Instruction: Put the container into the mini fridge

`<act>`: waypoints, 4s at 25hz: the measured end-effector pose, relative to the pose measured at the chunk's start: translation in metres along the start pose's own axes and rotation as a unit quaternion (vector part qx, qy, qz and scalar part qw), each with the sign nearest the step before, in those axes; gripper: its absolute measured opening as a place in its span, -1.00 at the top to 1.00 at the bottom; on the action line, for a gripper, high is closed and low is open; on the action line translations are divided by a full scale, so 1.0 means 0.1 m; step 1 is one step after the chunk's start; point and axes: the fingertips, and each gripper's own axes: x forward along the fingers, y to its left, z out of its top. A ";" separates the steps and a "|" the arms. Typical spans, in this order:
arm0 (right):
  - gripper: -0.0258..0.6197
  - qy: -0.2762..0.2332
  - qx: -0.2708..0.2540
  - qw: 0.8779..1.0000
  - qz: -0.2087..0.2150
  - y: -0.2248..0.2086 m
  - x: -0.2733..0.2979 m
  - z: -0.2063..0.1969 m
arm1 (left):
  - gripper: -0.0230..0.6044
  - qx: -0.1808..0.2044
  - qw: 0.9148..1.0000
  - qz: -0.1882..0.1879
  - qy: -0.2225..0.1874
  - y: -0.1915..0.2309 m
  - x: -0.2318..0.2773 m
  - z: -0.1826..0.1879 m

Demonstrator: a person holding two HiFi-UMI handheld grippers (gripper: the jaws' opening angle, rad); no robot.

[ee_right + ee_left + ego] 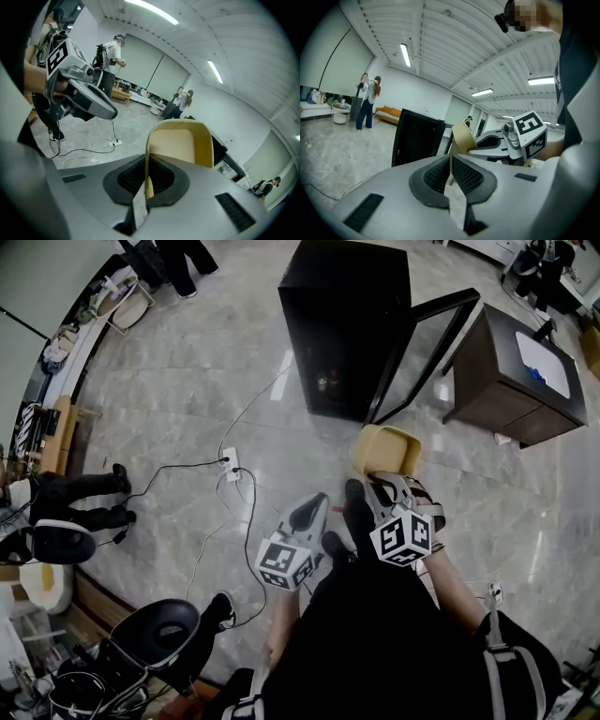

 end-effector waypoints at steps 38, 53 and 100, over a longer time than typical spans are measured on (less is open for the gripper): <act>0.85 -0.020 -0.060 0.990 0.122 -1.45 1.82 -0.17 | 0.79 -0.026 0.997 0.069 0.003 1.06 1.85 0.89; 0.84 0.070 -0.113 0.984 0.121 -1.67 2.96 -0.27 | 0.79 -0.037 0.999 0.010 0.022 1.88 2.29 1.00; 0.79 0.284 -0.143 0.946 0.055 -2.95 6.29 -1.74 | 0.79 -0.100 0.991 -0.043 0.074 3.35 2.92 0.69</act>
